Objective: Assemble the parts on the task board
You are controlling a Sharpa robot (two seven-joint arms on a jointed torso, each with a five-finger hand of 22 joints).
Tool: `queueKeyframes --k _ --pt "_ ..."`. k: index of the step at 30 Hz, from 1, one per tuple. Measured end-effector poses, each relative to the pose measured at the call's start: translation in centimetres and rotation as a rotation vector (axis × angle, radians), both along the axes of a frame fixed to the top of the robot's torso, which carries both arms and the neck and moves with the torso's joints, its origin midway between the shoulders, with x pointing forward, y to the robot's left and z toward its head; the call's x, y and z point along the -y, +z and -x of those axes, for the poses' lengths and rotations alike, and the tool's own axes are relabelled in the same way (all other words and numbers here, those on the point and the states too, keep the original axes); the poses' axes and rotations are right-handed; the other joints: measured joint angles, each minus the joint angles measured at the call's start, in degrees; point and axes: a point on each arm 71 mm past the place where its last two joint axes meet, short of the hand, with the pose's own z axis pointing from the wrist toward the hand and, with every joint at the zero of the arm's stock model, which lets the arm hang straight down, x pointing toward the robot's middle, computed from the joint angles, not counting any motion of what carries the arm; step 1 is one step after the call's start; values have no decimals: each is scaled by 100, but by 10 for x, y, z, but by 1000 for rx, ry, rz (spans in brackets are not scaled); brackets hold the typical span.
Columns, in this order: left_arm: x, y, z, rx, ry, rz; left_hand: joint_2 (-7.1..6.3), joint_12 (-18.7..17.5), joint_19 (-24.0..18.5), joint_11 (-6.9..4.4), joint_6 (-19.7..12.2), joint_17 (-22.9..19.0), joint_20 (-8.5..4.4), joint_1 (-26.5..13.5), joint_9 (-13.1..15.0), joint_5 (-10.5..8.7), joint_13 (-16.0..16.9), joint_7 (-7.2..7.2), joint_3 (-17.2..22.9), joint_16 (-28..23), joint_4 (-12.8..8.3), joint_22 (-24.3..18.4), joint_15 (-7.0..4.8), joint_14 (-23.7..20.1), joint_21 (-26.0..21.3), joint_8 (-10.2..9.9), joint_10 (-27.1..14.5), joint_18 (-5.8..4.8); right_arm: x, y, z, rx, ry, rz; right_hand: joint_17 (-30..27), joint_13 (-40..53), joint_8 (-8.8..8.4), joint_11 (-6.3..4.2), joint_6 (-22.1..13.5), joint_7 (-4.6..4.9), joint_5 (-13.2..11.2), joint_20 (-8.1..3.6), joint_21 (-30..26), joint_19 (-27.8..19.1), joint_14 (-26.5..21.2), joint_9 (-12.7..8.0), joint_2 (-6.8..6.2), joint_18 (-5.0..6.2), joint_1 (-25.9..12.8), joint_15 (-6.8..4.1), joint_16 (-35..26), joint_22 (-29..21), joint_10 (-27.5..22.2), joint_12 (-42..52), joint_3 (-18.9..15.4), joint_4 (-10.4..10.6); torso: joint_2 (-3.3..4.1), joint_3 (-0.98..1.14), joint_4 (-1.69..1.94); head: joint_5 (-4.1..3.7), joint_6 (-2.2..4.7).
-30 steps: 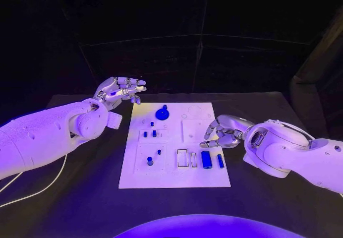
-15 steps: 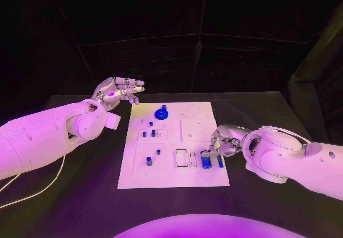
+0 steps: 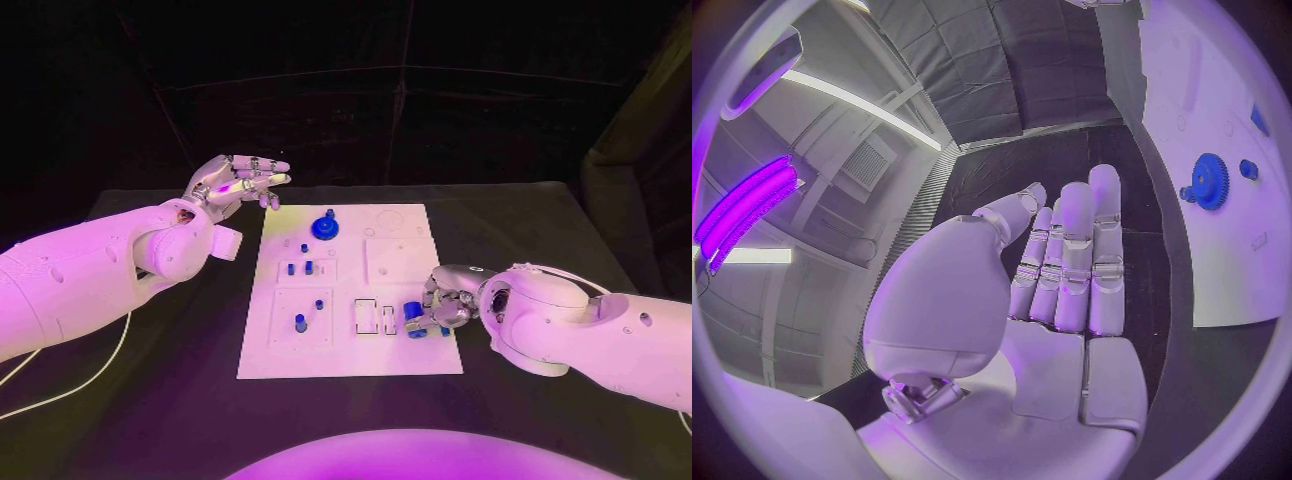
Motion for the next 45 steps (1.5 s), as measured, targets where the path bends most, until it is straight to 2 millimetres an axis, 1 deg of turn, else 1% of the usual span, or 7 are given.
queueKeyframes --k 7,9,14,20,24,27,45 --pt "0 0 0 -1 -1 0 0 0 0 0 0 -4 0 0 0 0 0 0 0 0 0 0 0 0 0 0 0 0 -6 -3 -3 14 5 10 0 0 133 0 -9 -33 155 -21 0 21 -8 151 98 0 100 -7 0 15 0 -36 76 -23 1 -2 -1 7 -18" --pt "0 0 0 -1 -1 0 0 0 0 0 0 -5 0 0 0 0 0 0 0 0 0 0 0 0 0 0 0 0 -7 -4 -4 17 5 13 0 0 133 0 -65 -35 230 -21 0 21 -8 856 129 0 131 -7 0 15 0 -36 76 -23 1 -4 0 8 -23" --pt "-1 0 0 -2 -1 0 0 0 0 0 0 -5 0 0 0 0 0 0 0 0 0 0 0 0 0 0 0 0 -9 -5 -6 25 6 17 -1 -1 173 0 -78 -36 506 -21 0 21 -8 1263 182 0 292 -7 0 22 0 -59 98 -45 1 -4 0 11 -29" --pt "-1 -1 0 -3 -1 -1 0 0 0 0 0 -4 0 0 0 0 0 0 0 0 0 0 0 0 0 0 0 0 -12 -4 -5 36 7 7 -1 0 251 1 -190 -50 1111 -22 0 21 -8 1243 252 0 742 -7 0 26 0 -83 212 -244 -1 -4 0 20 -23" --pt "-2 -1 0 -4 -1 -1 0 0 0 22 0 -13 0 0 0 0 0 0 -18 0 18 -10 0 0 0 22 -22 0 -9 -3 -1 41 -14 -18 -1 -1 269 -23 -162 -40 1449 -21 0 21 -8 325 339 1 829 -7 0 37 20 -131 213 -246 -2 -3 -1 32 -17" --pt "-2 -1 1 -5 -1 -1 0 0 0 21 0 -13 0 0 0 0 0 0 -18 0 17 -10 0 0 0 22 -21 0 -6 -2 2 47 -39 -46 -1 23 242 -62 -185 -24 1639 -21 4 21 -8 143 411 0 993 -7 0 47 -20 -214 221 -284 -3 -2 -4 36 -14" --pt "0 -2 1 -12 -11 0 0 22 0 21 0 -12 0 0 0 0 0 0 -17 0 17 -9 0 0 -22 22 -21 0 -27 9 12 42 -102 -248 -2 16 281 -73 -85 -7 1747 -42 23 41 -8 226 530 1 892 -48 0 64 -9 -234 96 -89 -3 -12 8 54 -16"
